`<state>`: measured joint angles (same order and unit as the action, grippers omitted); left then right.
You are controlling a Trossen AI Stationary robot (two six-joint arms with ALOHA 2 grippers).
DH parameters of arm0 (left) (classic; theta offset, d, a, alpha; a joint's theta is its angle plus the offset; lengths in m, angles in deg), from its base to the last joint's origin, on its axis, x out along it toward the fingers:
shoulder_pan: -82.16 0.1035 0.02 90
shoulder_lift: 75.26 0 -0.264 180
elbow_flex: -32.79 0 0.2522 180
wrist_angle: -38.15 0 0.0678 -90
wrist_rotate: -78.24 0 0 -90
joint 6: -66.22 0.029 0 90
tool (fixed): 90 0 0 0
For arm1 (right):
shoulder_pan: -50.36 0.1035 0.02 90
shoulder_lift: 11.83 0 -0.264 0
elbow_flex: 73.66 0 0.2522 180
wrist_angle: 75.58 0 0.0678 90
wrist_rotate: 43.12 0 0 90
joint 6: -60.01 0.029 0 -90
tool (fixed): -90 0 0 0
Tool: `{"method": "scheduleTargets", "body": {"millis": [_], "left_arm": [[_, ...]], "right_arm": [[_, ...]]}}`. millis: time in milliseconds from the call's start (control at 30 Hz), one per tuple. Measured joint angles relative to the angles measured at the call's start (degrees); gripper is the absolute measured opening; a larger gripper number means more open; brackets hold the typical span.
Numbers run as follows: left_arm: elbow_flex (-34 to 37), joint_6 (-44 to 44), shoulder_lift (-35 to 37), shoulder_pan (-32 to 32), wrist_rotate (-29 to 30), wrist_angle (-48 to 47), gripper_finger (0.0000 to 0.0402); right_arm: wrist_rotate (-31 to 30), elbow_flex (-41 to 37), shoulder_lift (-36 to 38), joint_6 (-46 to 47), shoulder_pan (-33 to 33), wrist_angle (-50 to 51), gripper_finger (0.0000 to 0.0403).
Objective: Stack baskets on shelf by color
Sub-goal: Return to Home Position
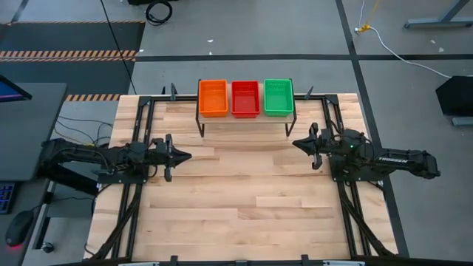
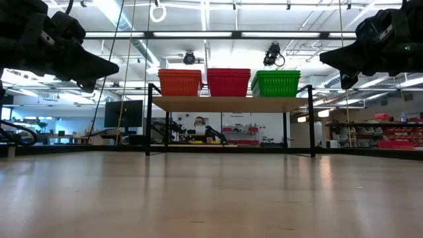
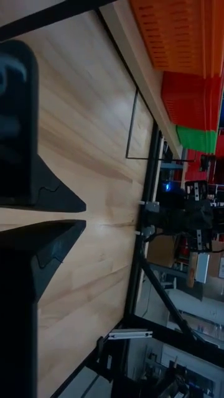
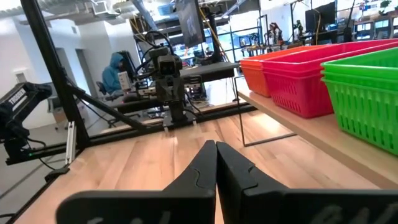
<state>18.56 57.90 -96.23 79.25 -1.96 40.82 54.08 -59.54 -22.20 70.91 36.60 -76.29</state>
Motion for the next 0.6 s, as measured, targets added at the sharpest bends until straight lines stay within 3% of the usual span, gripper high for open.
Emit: {"method": "scheduleTargets", "body": {"millis": [333,600], "left_arm": [[0.00,-0.02,0.00,0.00,0.00,0.02,0.0023],[0.00,-0.02,0.00,0.00,0.00,0.03,0.0034]], "right_arm": [[0.00,0.00,0.00,0.00,0.00,0.00,0.0005],[0.02,0.00,0.00,0.02,0.00,0.00,0.0005]]}}
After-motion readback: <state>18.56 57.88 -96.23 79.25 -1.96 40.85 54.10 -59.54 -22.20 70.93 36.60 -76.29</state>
